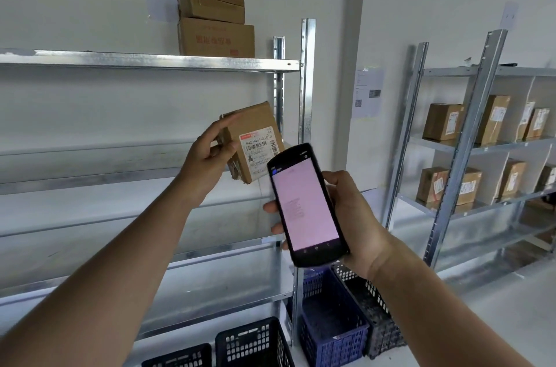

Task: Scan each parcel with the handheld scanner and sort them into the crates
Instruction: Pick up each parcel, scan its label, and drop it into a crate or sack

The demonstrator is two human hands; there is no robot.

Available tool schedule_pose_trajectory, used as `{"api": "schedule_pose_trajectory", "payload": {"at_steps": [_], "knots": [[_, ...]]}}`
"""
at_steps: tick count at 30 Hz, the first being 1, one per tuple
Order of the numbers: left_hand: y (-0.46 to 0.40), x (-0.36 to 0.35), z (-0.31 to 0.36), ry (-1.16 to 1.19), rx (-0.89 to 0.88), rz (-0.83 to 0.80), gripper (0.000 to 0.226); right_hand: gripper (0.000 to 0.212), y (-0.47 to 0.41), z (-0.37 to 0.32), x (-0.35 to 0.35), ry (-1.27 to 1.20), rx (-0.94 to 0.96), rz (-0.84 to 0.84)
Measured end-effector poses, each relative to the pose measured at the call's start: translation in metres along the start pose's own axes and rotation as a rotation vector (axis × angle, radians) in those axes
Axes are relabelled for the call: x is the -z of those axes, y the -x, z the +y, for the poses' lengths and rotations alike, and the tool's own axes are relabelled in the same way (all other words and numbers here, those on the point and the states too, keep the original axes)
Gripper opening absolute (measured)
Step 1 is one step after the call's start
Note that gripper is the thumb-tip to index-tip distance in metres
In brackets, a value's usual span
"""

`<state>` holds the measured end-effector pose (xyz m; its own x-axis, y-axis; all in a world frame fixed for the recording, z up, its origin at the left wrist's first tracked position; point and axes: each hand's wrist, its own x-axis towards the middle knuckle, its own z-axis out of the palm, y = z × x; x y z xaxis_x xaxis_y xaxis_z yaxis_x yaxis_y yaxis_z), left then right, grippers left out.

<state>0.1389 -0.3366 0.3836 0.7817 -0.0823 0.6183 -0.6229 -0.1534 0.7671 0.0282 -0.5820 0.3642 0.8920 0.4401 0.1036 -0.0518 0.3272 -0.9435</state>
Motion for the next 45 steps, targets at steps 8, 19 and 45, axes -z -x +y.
{"api": "schedule_pose_trajectory", "payload": {"at_steps": [8, 19, 45], "knots": [[0.046, 0.019, -0.025, 0.049, 0.172, 0.291, 0.05, 0.06, -0.051, 0.028, -0.02, -0.048, 0.17, 0.209], [0.133, 0.152, -0.047, -0.074, 0.318, 0.456, 0.049, 0.058, -0.117, 0.11, -0.136, -0.03, 0.002, 0.066], [0.296, 0.599, -0.108, -0.207, 0.542, 0.748, 0.049, 0.055, -0.296, 0.32, -0.55, -0.071, -0.27, -0.144]]}}
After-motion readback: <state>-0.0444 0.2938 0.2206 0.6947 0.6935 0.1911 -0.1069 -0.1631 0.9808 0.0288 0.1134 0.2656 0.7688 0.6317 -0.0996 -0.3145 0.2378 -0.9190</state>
